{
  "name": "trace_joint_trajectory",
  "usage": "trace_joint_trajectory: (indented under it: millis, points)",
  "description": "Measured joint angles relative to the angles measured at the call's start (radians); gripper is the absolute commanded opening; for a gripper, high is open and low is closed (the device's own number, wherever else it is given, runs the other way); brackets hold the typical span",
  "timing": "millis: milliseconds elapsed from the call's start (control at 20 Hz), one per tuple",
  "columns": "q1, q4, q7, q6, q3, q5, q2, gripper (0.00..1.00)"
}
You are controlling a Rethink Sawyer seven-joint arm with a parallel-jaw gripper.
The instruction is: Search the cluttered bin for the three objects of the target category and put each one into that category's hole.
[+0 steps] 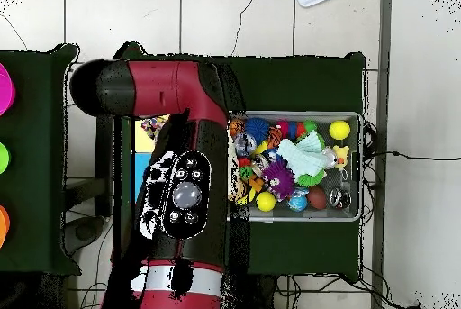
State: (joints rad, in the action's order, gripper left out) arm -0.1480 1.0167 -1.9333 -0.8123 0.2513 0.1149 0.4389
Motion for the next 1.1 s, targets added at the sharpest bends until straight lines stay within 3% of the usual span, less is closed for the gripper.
trace_joint_trajectory:
  millis: [550, 1100]
  points:
    - [-0.005, 0.061, 0.0, 0.037, 0.0, -0.005, -0.002, 0.0]
    - [-0.021, 0.069, 0.0, 0.04, 0.0, -0.005, -0.009, 0.0]
